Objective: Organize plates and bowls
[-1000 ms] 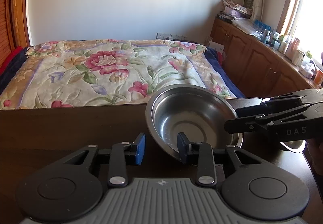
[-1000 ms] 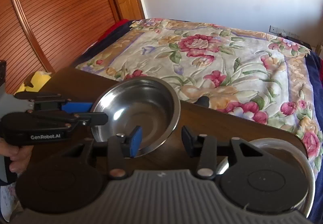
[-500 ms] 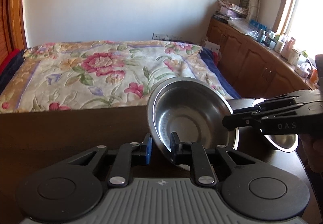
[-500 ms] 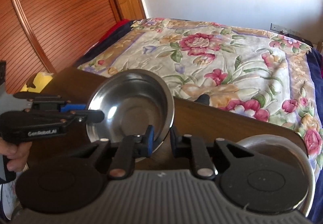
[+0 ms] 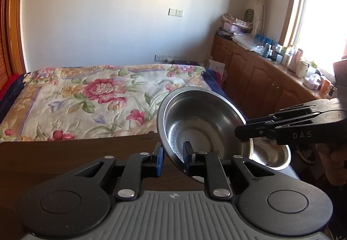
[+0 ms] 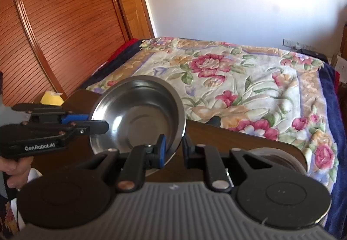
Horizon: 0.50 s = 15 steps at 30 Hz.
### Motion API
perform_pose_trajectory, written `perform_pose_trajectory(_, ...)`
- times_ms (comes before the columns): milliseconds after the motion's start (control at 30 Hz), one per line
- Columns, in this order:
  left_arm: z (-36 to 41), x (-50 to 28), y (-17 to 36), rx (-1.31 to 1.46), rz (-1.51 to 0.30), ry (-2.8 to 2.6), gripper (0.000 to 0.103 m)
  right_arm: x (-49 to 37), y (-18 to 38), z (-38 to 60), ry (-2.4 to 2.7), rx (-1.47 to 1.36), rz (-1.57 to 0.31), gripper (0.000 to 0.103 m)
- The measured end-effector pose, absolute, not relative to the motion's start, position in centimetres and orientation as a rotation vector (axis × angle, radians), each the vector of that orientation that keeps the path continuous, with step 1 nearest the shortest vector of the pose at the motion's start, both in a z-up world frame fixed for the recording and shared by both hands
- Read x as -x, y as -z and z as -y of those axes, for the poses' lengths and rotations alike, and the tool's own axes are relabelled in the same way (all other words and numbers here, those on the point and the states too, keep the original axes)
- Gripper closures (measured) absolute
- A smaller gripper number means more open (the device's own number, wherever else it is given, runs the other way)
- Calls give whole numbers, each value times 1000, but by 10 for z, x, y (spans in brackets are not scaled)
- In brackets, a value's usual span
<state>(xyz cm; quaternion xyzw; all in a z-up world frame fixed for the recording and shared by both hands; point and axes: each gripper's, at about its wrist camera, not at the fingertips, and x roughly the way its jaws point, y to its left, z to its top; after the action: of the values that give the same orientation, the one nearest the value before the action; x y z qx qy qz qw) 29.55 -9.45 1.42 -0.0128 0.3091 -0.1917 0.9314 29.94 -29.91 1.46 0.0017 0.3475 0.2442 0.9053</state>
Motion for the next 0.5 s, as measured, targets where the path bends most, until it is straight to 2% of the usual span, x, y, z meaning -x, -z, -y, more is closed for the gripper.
perform_pose_trajectory(500,91,-233,-29,27,-587,453,83,-235,-28,303,-452,1,-663,85)
